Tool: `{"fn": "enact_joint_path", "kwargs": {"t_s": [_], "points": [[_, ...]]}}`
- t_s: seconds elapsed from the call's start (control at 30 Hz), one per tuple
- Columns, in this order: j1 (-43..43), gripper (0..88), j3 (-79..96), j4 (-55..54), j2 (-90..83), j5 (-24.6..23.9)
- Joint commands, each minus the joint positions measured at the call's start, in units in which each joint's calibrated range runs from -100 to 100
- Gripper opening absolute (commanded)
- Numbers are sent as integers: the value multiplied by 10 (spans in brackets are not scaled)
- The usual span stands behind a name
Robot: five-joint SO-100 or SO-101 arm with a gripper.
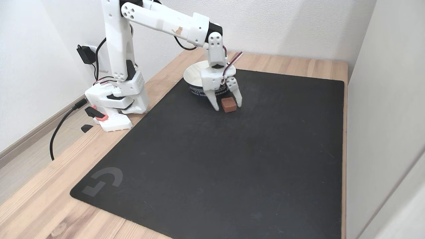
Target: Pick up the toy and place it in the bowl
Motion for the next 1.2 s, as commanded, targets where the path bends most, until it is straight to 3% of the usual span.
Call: {"fn": "enact_joint_path", "kwargs": {"t_s": [0.0,0.5,0.87,1.17], "points": [[4,66,-9,0,1,0],[1,40,-24,-4,-9,0],[-15,22,-42,-39,-172,-3],[-148,22,101,-149,-296,-80]]}}
